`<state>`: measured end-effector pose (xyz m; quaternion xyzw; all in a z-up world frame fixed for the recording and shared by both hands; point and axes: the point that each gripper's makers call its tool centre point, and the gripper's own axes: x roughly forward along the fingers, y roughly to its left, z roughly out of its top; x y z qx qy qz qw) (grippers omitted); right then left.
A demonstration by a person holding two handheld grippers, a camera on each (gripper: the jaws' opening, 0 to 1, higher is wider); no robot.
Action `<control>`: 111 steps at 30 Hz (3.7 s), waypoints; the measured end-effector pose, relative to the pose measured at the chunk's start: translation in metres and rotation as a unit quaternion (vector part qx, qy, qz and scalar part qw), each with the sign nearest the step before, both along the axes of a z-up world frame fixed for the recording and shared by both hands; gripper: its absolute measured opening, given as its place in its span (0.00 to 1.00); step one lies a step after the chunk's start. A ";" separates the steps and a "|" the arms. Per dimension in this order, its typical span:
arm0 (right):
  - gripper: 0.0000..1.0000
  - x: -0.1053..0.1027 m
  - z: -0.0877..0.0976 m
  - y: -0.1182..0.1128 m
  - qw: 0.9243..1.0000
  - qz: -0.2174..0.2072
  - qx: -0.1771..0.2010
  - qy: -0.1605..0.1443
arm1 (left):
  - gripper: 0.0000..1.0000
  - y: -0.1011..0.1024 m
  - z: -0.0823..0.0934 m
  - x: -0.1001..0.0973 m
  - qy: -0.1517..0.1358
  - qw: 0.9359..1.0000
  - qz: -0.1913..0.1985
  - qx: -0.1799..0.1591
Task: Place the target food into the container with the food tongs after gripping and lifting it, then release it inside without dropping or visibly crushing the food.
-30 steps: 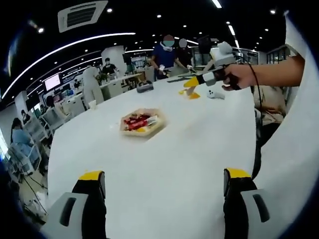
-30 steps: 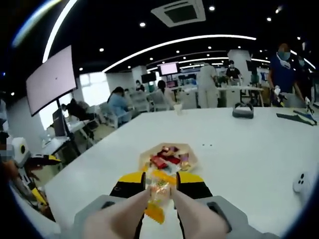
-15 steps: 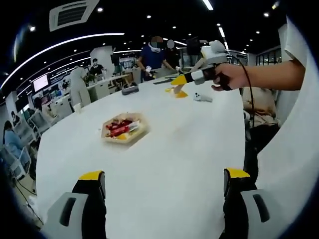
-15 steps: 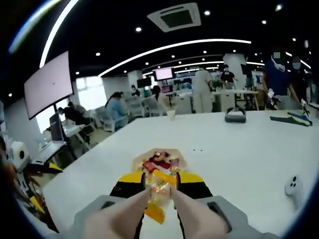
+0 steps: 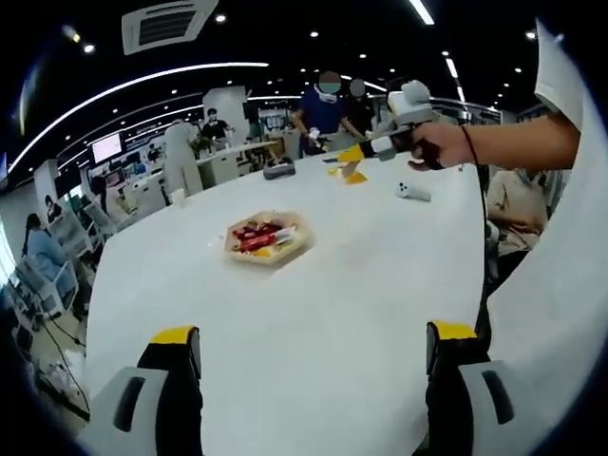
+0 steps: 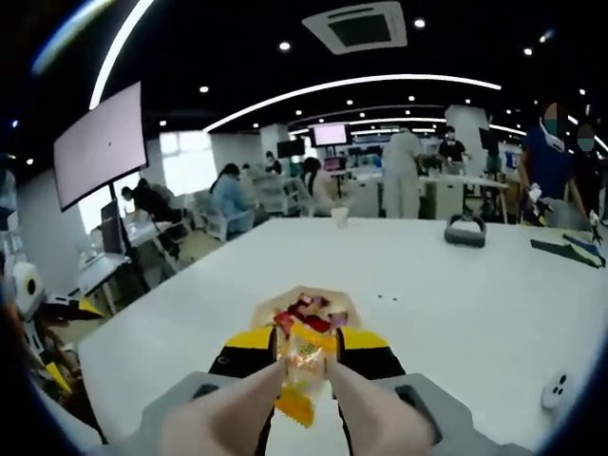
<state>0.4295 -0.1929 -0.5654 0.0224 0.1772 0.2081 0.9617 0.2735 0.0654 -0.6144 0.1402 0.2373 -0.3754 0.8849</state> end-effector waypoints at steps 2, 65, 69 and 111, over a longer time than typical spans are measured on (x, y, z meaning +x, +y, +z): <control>0.24 0.005 -0.001 0.004 1.000 0.005 -0.003 0.001 | 1.00 0.003 0.002 0.001 0.000 1.000 0.007 -0.008; 0.23 0.138 -0.012 0.055 0.995 0.078 -0.060 0.031 | 0.99 0.044 0.003 0.034 0.000 0.995 0.097 -0.009; 0.23 0.142 -0.011 0.063 0.993 0.092 -0.068 0.033 | 0.99 0.040 0.005 0.030 0.000 0.996 0.090 -0.014; 0.24 0.161 -0.034 0.072 0.992 0.090 -0.076 0.055 | 0.99 0.070 0.006 0.024 -0.001 0.989 0.147 0.003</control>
